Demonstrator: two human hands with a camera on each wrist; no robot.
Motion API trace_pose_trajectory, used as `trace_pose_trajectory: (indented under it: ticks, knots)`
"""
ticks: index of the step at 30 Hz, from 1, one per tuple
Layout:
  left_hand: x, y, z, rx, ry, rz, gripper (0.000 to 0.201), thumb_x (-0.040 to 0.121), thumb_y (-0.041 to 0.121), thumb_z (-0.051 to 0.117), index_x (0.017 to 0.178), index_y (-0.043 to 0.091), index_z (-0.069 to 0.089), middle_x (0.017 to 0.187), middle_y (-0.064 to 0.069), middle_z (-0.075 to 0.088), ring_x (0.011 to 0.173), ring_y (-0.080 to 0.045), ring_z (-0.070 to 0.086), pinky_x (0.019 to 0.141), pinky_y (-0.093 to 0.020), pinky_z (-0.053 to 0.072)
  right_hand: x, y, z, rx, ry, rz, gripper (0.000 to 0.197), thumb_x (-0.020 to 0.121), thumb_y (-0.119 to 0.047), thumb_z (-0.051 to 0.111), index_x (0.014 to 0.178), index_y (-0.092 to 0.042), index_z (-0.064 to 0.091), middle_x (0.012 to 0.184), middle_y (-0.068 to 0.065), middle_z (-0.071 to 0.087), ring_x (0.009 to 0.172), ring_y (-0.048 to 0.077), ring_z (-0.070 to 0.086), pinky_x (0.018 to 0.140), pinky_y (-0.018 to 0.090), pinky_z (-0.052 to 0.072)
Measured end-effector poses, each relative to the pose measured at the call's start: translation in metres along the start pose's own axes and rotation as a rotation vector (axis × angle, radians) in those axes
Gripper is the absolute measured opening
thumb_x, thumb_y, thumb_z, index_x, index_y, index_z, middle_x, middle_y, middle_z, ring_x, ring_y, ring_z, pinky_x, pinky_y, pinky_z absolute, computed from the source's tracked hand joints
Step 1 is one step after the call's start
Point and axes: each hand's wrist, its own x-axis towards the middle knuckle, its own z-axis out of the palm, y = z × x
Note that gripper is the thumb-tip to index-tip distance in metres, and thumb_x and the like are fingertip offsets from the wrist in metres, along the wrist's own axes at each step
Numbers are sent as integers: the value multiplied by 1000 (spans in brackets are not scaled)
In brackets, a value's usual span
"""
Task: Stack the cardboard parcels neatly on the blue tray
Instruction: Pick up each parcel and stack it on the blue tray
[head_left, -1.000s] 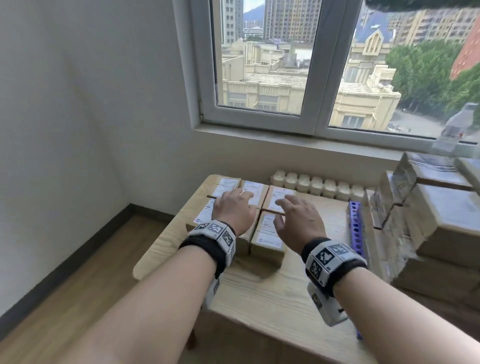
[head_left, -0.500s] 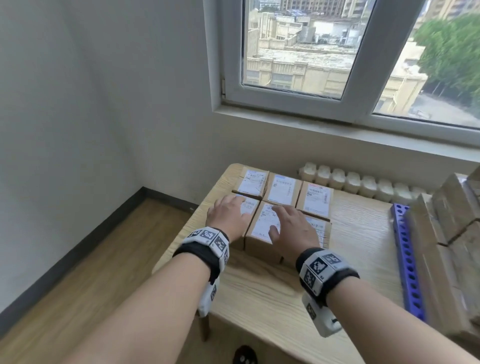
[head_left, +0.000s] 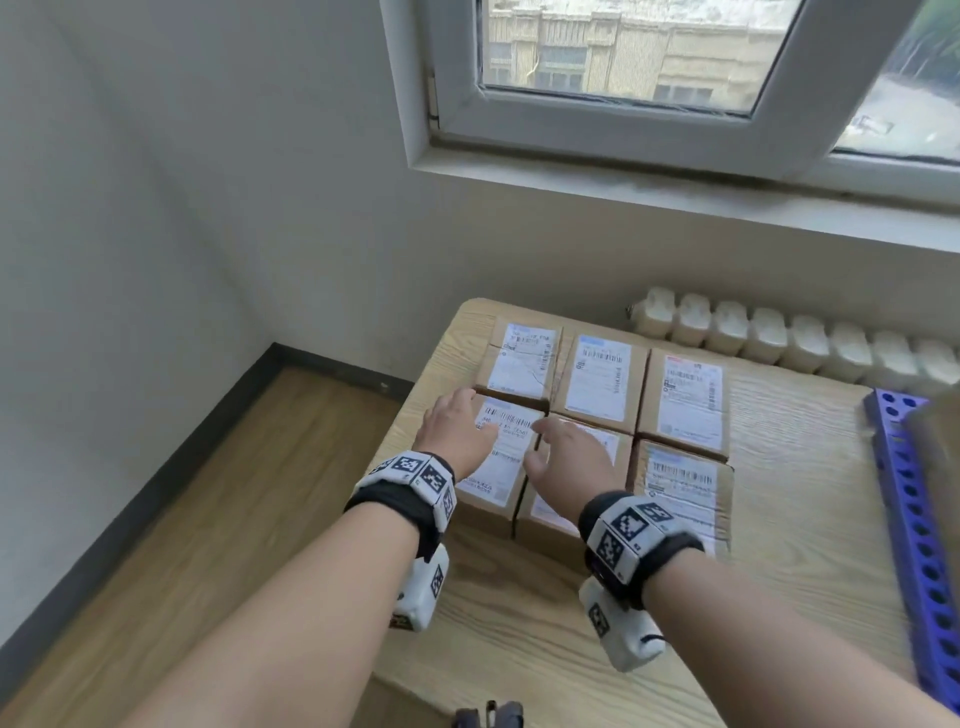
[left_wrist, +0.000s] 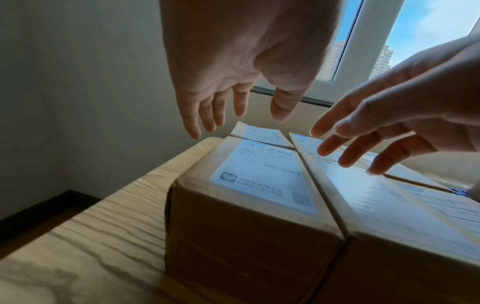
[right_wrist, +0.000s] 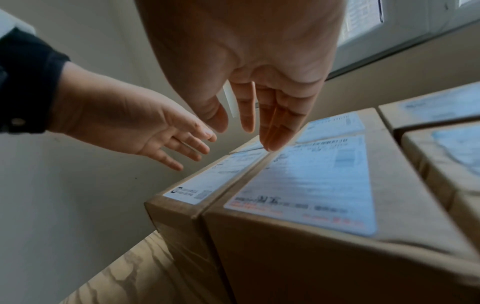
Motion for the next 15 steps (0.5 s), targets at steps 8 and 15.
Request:
trace_pose_trajectory:
  ticks: [8, 15]
  knots:
    - [28, -18, 8, -111, -156, -147, 76, 93, 38, 57, 154, 15, 18, 152, -8, 38, 130, -29, 48, 104, -44, 44, 15, -9, 11, 67, 13, 124, 45, 96, -23, 48, 139, -13, 49, 130, 6, 60, 112, 22, 58, 93, 34, 48]
    - [35, -29, 12, -136, -251, -184, 62, 93, 37, 56, 142, 9, 32, 129, -10, 58, 110, -27, 60, 91, -39, 51, 6, -26, 23, 136, 29, 209, 43, 96, -24, 50, 138, -16, 50, 124, 5, 62, 110, 22, 58, 93, 35, 48]
